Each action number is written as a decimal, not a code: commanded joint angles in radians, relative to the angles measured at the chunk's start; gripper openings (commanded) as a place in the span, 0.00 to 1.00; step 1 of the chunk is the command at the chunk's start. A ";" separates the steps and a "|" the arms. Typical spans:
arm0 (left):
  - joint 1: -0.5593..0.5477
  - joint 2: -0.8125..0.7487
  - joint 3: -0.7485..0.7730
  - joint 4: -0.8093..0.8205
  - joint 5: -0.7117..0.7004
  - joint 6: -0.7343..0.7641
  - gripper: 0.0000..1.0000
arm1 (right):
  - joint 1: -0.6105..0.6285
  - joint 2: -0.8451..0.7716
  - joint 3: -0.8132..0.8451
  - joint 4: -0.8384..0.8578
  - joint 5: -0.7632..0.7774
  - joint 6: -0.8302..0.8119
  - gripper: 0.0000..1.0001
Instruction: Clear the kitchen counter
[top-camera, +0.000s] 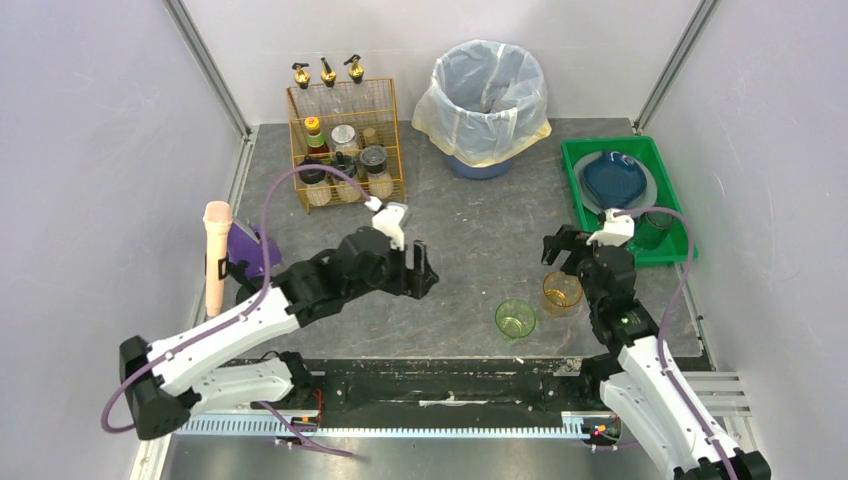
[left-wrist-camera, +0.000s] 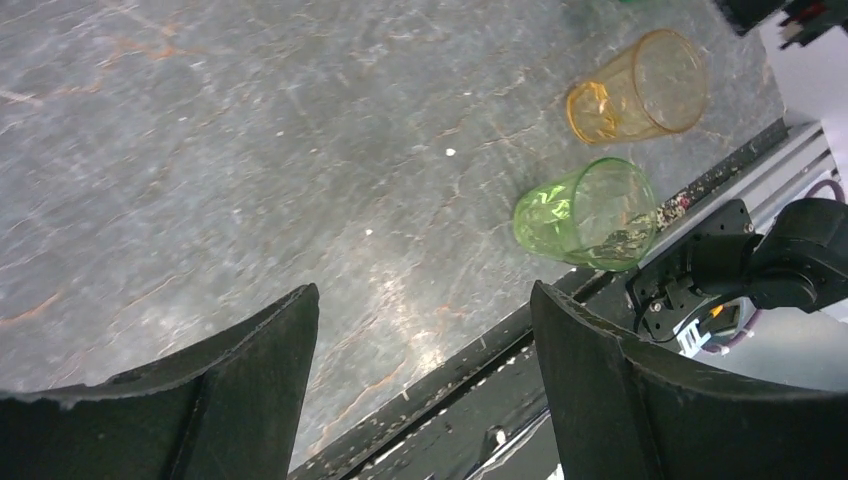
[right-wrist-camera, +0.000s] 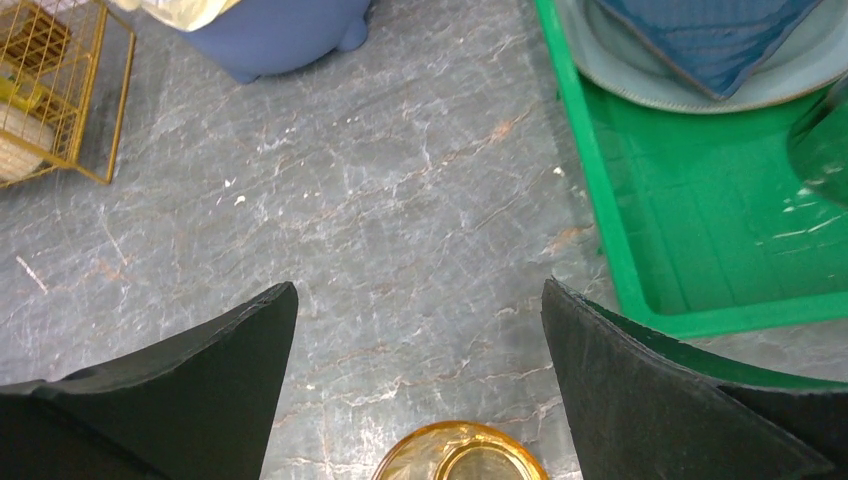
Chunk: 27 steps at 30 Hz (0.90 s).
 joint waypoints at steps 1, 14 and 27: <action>-0.128 0.118 0.091 0.117 -0.103 -0.059 0.83 | 0.007 -0.051 -0.075 0.133 -0.065 0.032 0.94; -0.342 0.623 0.342 0.120 -0.205 -0.045 0.71 | 0.006 -0.314 -0.204 0.148 -0.071 0.051 0.96; -0.344 0.858 0.463 0.123 -0.149 -0.054 0.33 | 0.009 -0.372 -0.215 0.115 -0.059 0.050 0.96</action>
